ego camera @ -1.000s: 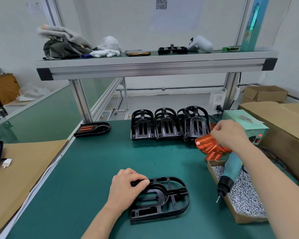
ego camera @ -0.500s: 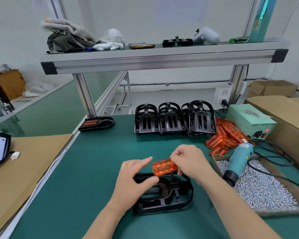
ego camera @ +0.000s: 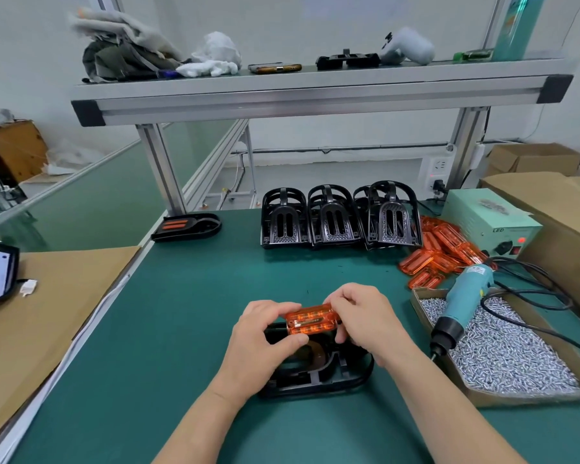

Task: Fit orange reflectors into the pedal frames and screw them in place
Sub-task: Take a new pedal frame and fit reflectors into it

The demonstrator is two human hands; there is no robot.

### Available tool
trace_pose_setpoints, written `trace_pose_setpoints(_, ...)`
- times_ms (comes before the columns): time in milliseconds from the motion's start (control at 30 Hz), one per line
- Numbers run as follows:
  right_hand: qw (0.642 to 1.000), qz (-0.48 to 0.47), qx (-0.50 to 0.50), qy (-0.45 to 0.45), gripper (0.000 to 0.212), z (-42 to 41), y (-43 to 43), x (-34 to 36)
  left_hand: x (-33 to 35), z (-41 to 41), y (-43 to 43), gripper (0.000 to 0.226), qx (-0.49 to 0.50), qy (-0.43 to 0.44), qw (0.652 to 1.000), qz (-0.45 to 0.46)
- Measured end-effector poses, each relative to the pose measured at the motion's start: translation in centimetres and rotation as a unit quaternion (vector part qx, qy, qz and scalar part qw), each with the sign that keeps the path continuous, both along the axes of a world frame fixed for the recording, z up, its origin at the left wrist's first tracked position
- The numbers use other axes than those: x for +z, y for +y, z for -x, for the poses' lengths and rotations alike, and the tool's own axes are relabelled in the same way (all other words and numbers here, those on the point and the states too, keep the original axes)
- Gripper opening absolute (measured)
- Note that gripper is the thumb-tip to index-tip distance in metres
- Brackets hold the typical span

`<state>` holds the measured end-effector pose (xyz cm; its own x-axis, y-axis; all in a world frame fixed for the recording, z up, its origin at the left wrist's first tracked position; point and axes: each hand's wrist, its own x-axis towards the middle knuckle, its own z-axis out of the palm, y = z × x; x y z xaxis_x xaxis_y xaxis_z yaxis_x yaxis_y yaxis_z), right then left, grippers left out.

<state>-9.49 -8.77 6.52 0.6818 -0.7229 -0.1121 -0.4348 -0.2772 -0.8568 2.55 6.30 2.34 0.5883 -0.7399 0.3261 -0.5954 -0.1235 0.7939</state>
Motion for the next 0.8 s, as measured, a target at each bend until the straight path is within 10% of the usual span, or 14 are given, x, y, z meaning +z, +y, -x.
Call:
trace_pose_setpoints(233,0.996,-0.082,-0.012,-0.037,0.034,0.3,0.7,-0.8,0.0,-0.5,0.9,0.039,-0.001,0.013,1.000,-0.016)
trace_pose_setpoints(800,0.962,0.236,0.128,0.056,0.004,0.8,1.7,-0.9,-0.3,-1.1,2.5,0.038,-0.012,0.075,0.996,-0.048)
